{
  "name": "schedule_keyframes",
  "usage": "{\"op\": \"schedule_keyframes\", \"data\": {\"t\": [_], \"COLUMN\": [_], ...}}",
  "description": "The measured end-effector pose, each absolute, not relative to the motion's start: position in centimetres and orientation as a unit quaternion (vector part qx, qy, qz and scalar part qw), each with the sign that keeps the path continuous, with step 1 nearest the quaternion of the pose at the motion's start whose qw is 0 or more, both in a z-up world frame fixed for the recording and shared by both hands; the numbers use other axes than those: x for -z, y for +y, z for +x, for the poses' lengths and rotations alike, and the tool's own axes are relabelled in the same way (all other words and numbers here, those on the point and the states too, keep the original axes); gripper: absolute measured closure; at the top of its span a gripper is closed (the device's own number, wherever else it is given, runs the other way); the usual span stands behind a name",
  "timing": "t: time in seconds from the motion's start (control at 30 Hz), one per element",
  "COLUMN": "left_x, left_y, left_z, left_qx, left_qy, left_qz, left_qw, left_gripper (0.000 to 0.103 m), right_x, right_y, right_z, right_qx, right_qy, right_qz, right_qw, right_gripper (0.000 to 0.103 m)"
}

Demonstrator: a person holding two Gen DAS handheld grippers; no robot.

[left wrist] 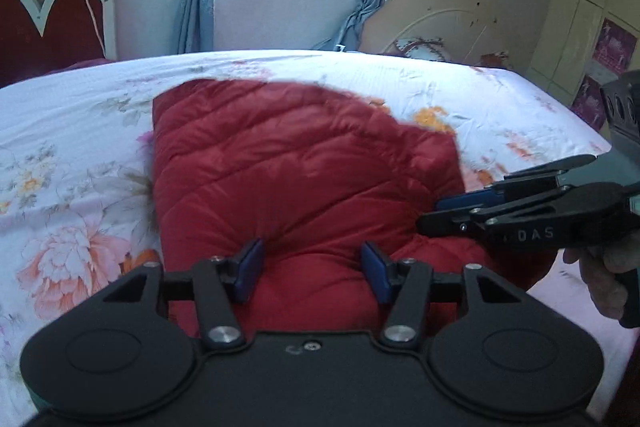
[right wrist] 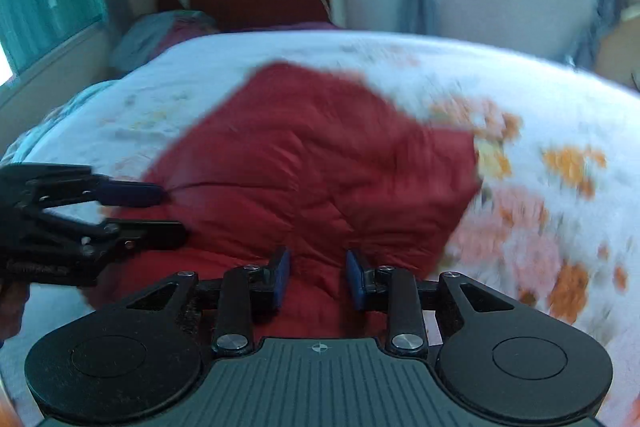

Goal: Fold large clothes

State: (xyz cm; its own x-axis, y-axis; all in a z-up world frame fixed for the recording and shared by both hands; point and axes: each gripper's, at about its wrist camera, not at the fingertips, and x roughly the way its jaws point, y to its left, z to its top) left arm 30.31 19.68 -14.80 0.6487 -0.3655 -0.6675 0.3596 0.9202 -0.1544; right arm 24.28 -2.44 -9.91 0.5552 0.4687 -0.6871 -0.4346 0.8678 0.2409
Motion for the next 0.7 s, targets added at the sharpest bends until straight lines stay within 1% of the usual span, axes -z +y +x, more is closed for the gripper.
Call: {"op": "schedule_keyframes", "data": {"t": [0.1,0.13,0.23,0.33,0.43,0.57,0.7], "left_x": [15.2,14.6,12.6,12.0,12.7,14.2,14.6], "left_y": [19.9,20.0,20.6,21.5,21.9,22.1,22.5], "left_z": [30.4,30.1,27.5,24.9,23.6,23.0,22.7], "left_qx": [0.186,0.180,0.179,0.168,0.161,0.142,0.124], "left_qy": [0.372,0.374,0.356,0.348,0.354,0.355,0.352], "left_qz": [-0.024,-0.028,-0.035,-0.033,-0.043,-0.050,-0.064], "left_qw": [0.909,0.909,0.917,0.922,0.920,0.923,0.925], "left_gripper": [0.049,0.051,0.051,0.051,0.051,0.049,0.049], "right_x": [9.9,9.2,6.7,5.6,6.6,8.4,8.2], "right_y": [-2.5,-2.4,-3.1,-3.7,-3.4,-3.4,-3.1], "right_z": [24.9,24.5,21.9,18.5,17.1,17.2,16.3], "right_qx": [-0.245,-0.242,-0.266,-0.293,-0.299,-0.285,-0.284], "right_qy": [0.411,0.408,0.374,0.354,0.358,0.389,0.380], "right_qz": [0.042,0.039,0.033,0.034,0.012,0.035,0.028], "right_qw": [0.877,0.879,0.888,0.887,0.885,0.876,0.880], "right_gripper": [0.073,0.073,0.073,0.073,0.073,0.073,0.073]}}
